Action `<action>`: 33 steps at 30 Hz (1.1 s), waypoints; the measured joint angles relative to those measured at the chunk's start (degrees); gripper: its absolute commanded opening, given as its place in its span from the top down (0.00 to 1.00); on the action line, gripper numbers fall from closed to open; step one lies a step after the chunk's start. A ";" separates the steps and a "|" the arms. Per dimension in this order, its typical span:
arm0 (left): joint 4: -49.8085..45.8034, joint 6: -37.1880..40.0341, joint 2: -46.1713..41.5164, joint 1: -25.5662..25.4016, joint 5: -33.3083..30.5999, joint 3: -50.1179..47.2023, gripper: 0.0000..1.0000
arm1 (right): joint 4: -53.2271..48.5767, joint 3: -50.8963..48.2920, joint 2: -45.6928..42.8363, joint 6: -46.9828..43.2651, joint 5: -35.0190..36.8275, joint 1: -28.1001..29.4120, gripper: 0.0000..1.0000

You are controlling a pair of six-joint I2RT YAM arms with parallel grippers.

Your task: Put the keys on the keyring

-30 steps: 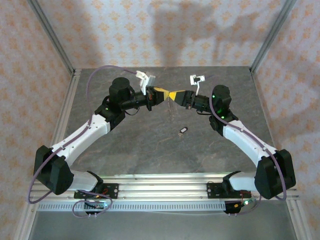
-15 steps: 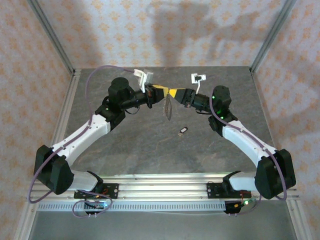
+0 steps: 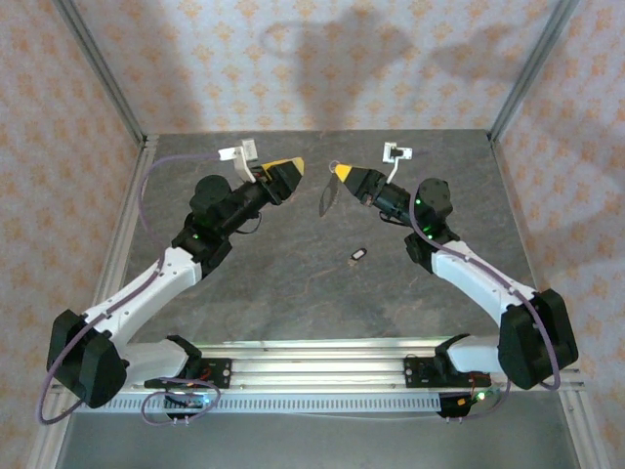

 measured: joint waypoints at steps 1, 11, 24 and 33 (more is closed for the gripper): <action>0.90 -0.72 0.35 -0.22 0.04 -0.11 0.43 | 0.94 0.00 0.09 0.22 0.46 0.31 1.00; 9.53 -5.38 3.56 -2.80 0.87 -0.52 0.49 | 7.65 -0.72 1.18 2.34 4.92 2.86 1.00; 14.21 -7.19 5.86 -3.93 2.71 -0.50 0.68 | 10.62 -0.83 3.93 4.15 7.04 4.37 1.00; 14.56 -7.17 6.45 -4.22 3.63 -0.17 0.72 | 10.71 -0.83 4.39 4.20 7.04 4.48 1.00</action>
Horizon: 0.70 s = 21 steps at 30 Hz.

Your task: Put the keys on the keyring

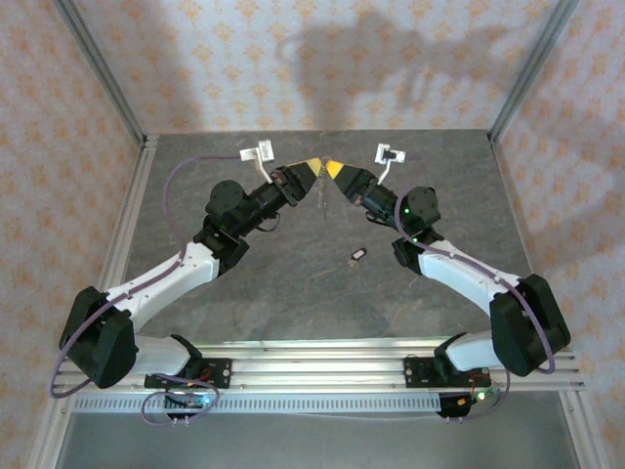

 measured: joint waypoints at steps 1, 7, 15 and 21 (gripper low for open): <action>0.02 0.02 0.15 -0.09 0.15 0.17 0.73 | 0.00 0.00 0.09 0.00 0.00 0.00 1.00; 0.00 0.04 0.94 -0.37 0.15 0.81 0.74 | 0.02 0.00 0.22 0.02 0.42 -0.02 1.00; -0.02 0.15 1.79 -0.37 0.13 1.40 0.70 | 0.20 0.00 0.22 0.00 1.07 -0.02 1.00; -0.42 0.70 1.81 -0.85 -0.09 1.46 0.60 | 0.15 0.00 0.22 -0.04 0.85 0.15 1.00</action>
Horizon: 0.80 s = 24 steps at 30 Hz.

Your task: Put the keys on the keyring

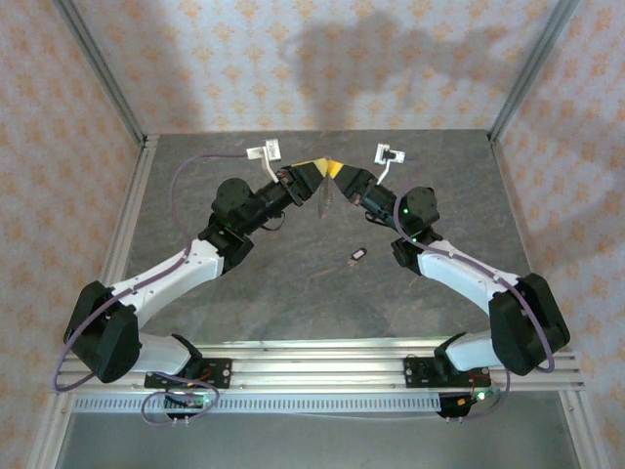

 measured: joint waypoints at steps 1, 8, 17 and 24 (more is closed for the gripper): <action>-0.09 0.07 0.00 -0.04 -0.04 0.00 0.60 | 0.00 0.00 0.00 0.00 0.00 0.00 1.00; -0.50 0.79 0.00 -0.04 -0.26 0.00 0.72 | -0.02 0.00 0.00 0.00 0.00 0.00 1.00; -0.66 0.85 0.00 -0.04 -0.24 -0.02 0.84 | 0.00 0.00 0.00 0.00 -0.02 0.00 1.00; -0.90 0.90 0.63 -0.04 -0.24 0.33 0.84 | -0.07 0.00 0.02 -0.02 0.00 0.00 1.00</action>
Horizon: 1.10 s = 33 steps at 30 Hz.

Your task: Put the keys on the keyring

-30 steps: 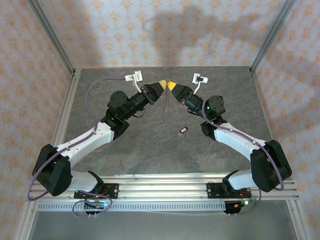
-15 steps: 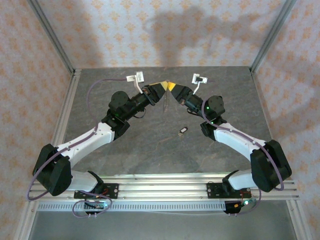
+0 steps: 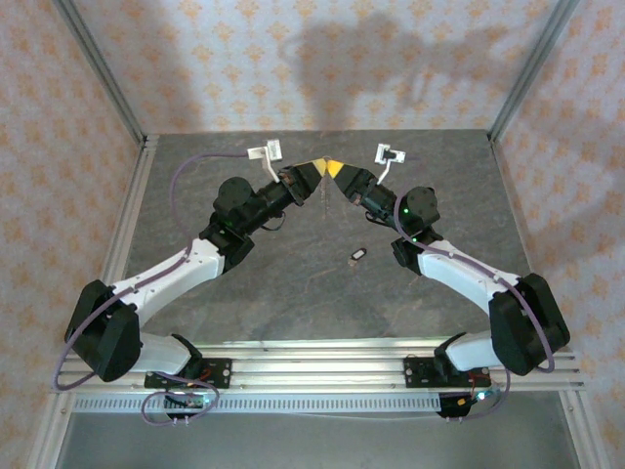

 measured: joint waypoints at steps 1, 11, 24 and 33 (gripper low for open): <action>-0.02 0.00 0.17 0.00 0.02 0.17 0.84 | -0.13 0.00 0.00 0.02 0.02 -0.02 1.00; -0.02 0.00 1.14 -0.11 -0.13 1.09 0.85 | -0.57 0.00 0.00 -0.04 0.20 -0.07 1.00; -2.34 2.91 1.22 -0.22 -0.83 1.51 1.00 | -4.00 -0.02 -1.03 -1.73 0.59 -0.44 0.66; -13.99 12.41 0.90 0.90 6.21 7.08 1.00 | -19.26 -1.75 -15.61 -5.25 0.61 -10.84 0.51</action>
